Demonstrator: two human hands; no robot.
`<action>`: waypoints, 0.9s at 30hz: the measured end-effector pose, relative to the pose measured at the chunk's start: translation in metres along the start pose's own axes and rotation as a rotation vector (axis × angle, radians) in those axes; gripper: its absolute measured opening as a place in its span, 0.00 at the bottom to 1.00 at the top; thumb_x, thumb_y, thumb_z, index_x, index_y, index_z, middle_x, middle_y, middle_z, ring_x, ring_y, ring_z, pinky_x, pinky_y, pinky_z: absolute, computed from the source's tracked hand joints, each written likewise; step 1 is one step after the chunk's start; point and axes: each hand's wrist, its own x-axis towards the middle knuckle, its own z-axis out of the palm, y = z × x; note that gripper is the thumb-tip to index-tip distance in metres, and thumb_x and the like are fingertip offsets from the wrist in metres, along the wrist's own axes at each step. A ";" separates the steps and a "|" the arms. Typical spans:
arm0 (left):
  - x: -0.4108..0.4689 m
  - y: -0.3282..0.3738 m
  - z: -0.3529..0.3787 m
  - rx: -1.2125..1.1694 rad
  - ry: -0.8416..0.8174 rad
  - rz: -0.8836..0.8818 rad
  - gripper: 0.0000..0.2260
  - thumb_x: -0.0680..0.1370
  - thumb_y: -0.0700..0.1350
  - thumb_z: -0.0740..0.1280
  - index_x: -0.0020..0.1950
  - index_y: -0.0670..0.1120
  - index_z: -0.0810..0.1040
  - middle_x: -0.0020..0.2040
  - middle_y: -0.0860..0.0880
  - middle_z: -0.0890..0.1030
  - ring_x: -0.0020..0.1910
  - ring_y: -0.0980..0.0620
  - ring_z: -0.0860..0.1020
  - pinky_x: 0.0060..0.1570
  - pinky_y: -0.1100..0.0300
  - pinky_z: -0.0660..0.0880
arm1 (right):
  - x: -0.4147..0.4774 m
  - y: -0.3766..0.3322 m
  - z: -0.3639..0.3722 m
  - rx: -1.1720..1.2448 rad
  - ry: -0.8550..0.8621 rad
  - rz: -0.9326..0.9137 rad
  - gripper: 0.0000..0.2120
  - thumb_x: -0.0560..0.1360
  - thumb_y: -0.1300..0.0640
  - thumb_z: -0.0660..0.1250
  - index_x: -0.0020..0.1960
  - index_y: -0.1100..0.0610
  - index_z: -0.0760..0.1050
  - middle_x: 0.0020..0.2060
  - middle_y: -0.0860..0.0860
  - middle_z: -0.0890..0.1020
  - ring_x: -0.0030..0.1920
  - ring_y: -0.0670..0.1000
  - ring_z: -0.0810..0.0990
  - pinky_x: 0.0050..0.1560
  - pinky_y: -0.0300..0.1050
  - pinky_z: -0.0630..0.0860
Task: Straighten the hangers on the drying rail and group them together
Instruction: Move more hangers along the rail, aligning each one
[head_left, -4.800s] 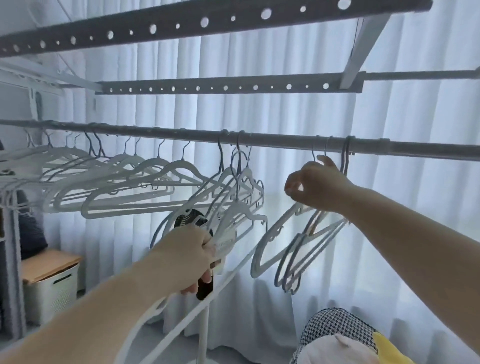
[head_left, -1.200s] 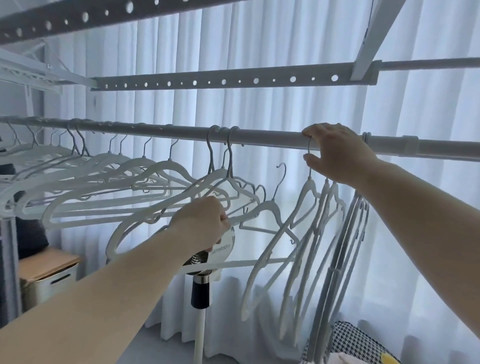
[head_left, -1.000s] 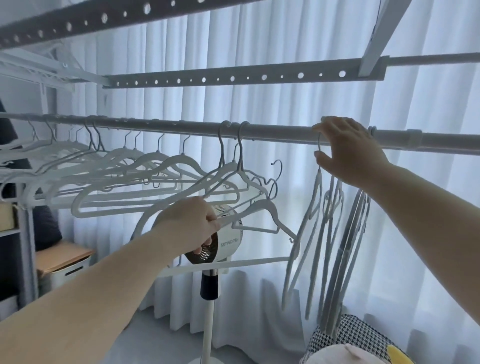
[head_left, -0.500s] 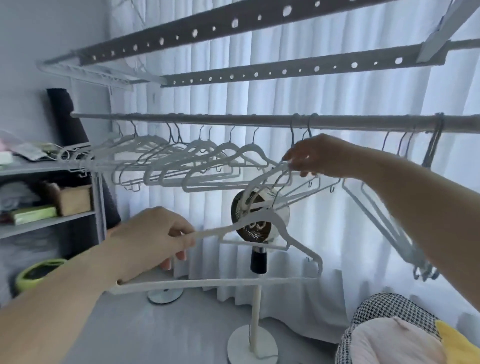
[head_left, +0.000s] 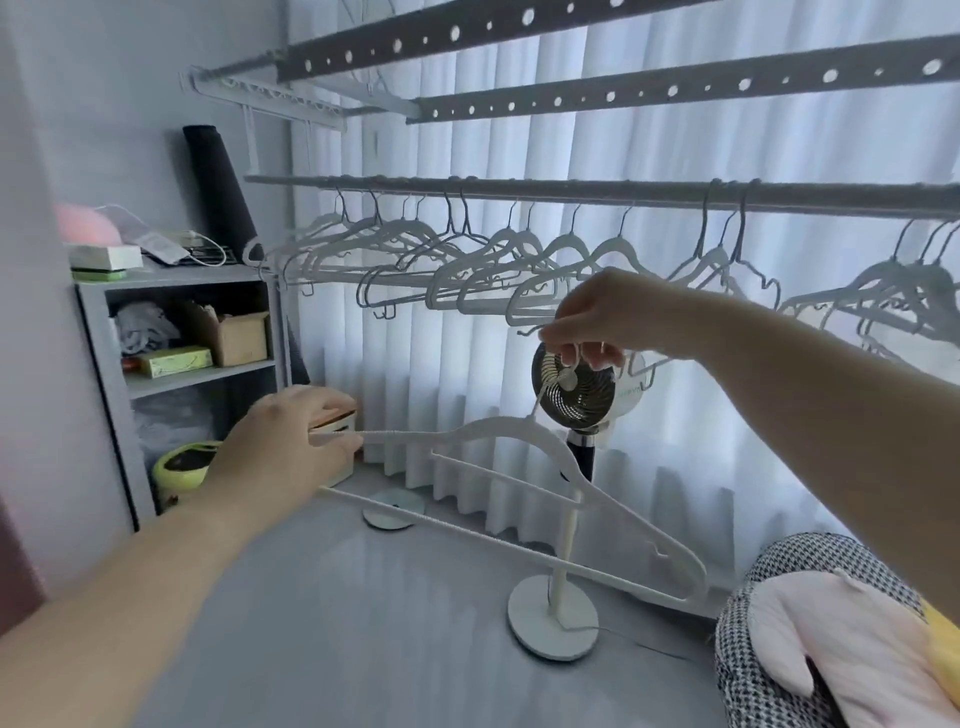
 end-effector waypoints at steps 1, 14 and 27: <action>-0.004 -0.002 0.001 -0.011 0.039 0.015 0.13 0.73 0.44 0.68 0.57 0.46 0.77 0.56 0.48 0.76 0.55 0.49 0.72 0.48 0.60 0.64 | 0.001 -0.006 0.006 0.053 -0.012 0.013 0.14 0.74 0.59 0.64 0.29 0.56 0.74 0.15 0.45 0.77 0.17 0.41 0.72 0.22 0.33 0.73; -0.033 0.029 0.028 -0.389 -0.542 -0.119 0.27 0.72 0.61 0.61 0.67 0.48 0.67 0.51 0.54 0.78 0.43 0.58 0.78 0.38 0.66 0.74 | 0.002 -0.047 0.057 0.734 0.091 0.098 0.08 0.74 0.67 0.62 0.37 0.63 0.73 0.16 0.49 0.79 0.18 0.44 0.78 0.17 0.32 0.71; -0.051 0.069 0.050 0.058 -0.567 0.112 0.07 0.76 0.42 0.55 0.48 0.45 0.71 0.39 0.53 0.75 0.27 0.54 0.77 0.28 0.65 0.69 | -0.024 -0.021 0.043 0.840 0.190 0.171 0.10 0.75 0.69 0.60 0.36 0.63 0.73 0.32 0.58 0.79 0.21 0.46 0.79 0.28 0.38 0.79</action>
